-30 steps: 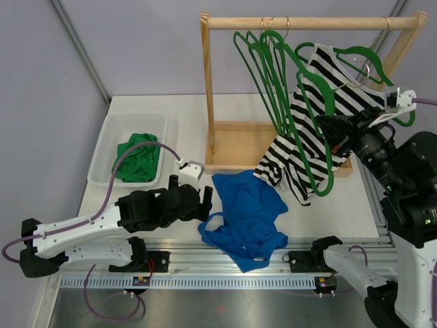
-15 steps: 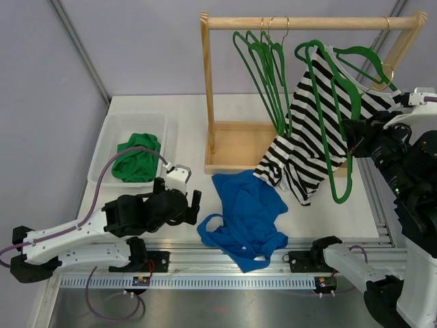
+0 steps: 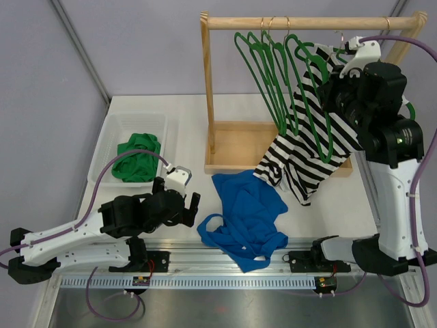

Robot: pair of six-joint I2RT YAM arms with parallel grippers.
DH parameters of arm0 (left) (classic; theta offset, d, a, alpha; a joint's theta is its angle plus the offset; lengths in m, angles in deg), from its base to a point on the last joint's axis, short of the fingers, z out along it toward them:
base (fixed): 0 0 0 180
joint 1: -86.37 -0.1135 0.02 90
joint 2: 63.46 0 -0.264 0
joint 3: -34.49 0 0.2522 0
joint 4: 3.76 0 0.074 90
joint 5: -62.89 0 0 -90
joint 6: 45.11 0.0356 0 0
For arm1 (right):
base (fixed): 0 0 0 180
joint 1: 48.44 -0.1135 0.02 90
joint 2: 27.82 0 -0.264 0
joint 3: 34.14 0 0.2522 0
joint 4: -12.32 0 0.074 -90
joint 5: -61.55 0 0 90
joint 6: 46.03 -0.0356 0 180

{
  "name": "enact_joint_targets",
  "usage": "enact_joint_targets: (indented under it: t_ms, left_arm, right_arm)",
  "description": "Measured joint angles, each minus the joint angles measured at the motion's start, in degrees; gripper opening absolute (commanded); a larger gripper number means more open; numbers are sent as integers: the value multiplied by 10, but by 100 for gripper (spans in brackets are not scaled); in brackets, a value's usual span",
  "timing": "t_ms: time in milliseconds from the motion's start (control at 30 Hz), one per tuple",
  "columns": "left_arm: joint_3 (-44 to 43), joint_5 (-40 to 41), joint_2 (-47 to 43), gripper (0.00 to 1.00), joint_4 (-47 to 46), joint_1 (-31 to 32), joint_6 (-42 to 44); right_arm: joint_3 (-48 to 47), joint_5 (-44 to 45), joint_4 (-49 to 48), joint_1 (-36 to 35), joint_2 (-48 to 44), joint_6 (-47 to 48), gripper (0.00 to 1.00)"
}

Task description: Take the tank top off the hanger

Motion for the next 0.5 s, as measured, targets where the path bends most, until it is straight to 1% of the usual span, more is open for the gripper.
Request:
enact_joint_targets:
  t_ms: [300,500]
  left_arm:
    - [0,-5,-3,99,-8,0,26]
    - [0,-9,-12,99,-13,0,29]
  right_arm:
    - [-133,0,-36,0,149,44,0]
    - [-200,-3,-39,-1,221,49,0]
